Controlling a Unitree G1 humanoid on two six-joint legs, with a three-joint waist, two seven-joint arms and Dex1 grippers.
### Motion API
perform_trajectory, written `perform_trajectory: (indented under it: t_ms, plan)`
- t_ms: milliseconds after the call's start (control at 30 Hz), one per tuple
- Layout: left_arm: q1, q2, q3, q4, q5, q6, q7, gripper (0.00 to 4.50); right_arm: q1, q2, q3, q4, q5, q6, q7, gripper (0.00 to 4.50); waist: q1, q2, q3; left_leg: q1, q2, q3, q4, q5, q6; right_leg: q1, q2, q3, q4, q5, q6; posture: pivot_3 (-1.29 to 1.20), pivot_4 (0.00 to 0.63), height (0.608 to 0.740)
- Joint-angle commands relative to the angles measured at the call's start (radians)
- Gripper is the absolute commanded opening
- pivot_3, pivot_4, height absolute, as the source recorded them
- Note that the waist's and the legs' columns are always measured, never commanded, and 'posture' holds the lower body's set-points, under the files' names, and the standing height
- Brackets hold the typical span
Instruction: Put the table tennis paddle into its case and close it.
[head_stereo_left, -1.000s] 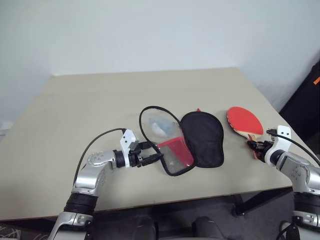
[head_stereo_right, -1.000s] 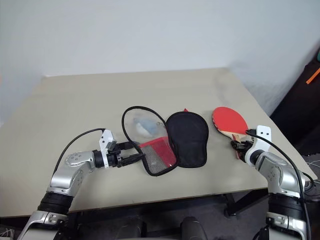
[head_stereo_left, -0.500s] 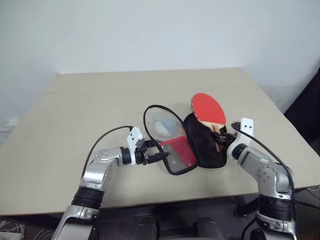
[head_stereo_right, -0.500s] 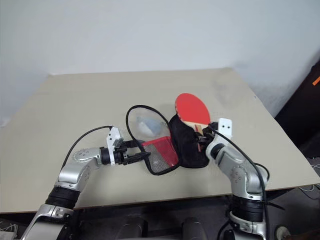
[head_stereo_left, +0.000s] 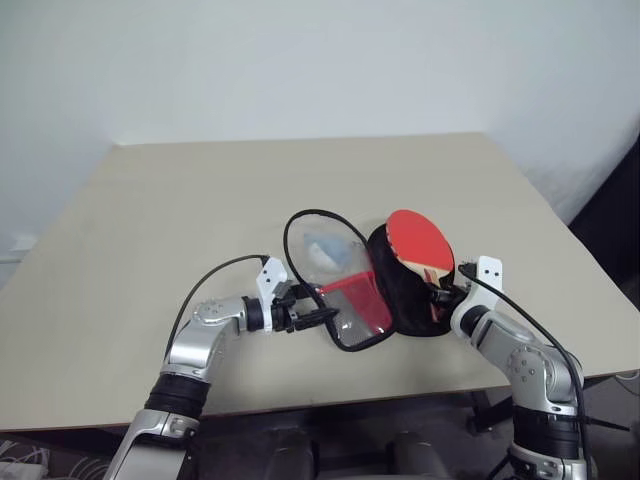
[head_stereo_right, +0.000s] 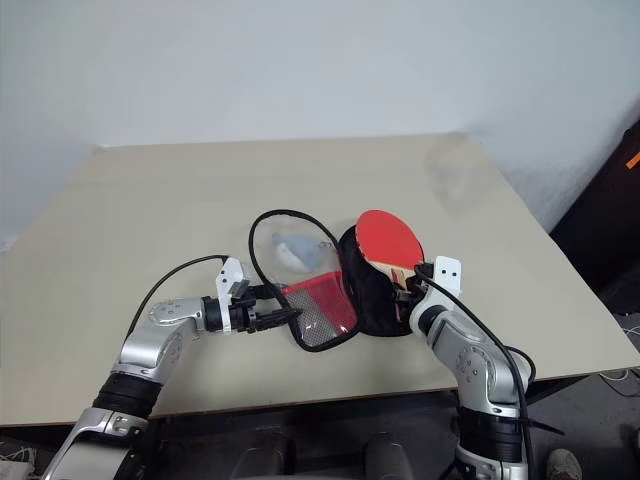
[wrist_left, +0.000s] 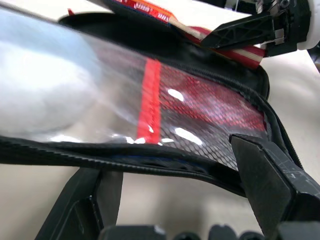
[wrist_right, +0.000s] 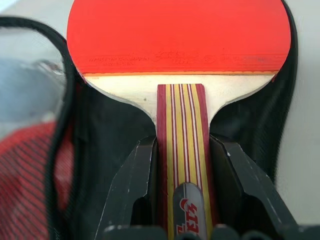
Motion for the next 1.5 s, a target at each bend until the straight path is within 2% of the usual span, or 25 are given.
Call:
perform_trajectory:
  t_ms: [33,467,800,1067,1167,1200,1333,1500]
  plan:
    - [-0.033,0.006,0.007,-0.003,0.006,-0.010,-0.007,3.58,0.022,-0.009,0.019,-0.049,-0.008,-0.013,-0.001,1.15,0.000,0.000,0.000,0.000,0.000,0.000,0.000,0.000,0.000,0.000,0.000,0.000,0.000,0.000,0.000,0.00,0.000,0.740]
    - [-0.039,-0.005,0.006,0.030,0.018,-0.048,-0.004,3.58,-0.012,0.019,0.026,0.046,-0.032,-0.039,-0.020,1.15,-0.001,-0.001,-0.001,0.001,0.000,0.000,0.000,0.001,0.000,0.001,0.000,0.000,0.000,0.000,0.000,0.00,0.000,0.740]
    - [-0.052,-0.008,0.012,0.080,0.031,-0.083,0.000,3.58,-0.016,-0.006,0.017,-0.003,0.019,-0.010,0.037,4.46,0.000,0.000,-0.001,0.001,0.000,0.000,0.001,0.007,0.000,0.001,0.000,0.000,0.000,0.005,0.001,0.00,0.000,0.740]
    - [-0.125,-0.029,0.068,0.141,-0.016,-0.078,-0.003,3.58,0.043,-0.094,-0.057,-0.155,0.124,-0.071,0.161,4.46,0.000,0.000,-0.001,0.000,0.000,0.000,0.002,0.007,0.000,0.001,0.000,0.000,0.000,0.005,0.001,0.00,0.000,0.740]
    - [-0.169,0.022,0.070,0.183,-0.013,-0.026,-0.062,3.58,0.057,-0.150,-0.062,-0.185,0.125,-0.098,0.201,4.46,-0.001,0.000,-0.001,0.000,0.000,0.000,0.002,0.007,0.000,0.001,0.000,0.000,0.000,0.005,0.001,0.00,0.000,0.740]
    - [-0.191,0.069,0.048,0.217,0.014,-0.023,-0.112,3.58,0.067,-0.177,-0.045,-0.211,0.116,-0.113,0.222,4.46,-0.001,-0.001,-0.001,0.000,0.000,0.000,0.002,0.007,0.000,0.001,0.000,0.000,0.000,0.005,0.001,0.00,0.000,0.740]
    - [-0.273,0.173,0.037,0.381,0.069,-0.098,-0.209,3.58,0.084,-0.226,-0.017,-0.245,0.101,-0.162,0.253,4.46,-0.004,0.000,-0.001,0.000,0.001,-0.001,0.001,0.007,0.000,-0.001,0.002,0.000,0.000,0.005,0.001,0.00,0.000,0.740]
    - [-0.340,0.181,0.013,0.582,0.168,-0.285,-0.203,3.58,0.075,-0.223,-0.014,-0.211,0.090,-0.200,0.237,4.46,0.010,-0.001,0.000,0.000,0.001,-0.001,0.003,0.007,0.000,0.000,0.001,0.000,-0.001,0.005,0.001,0.00,0.000,0.740]
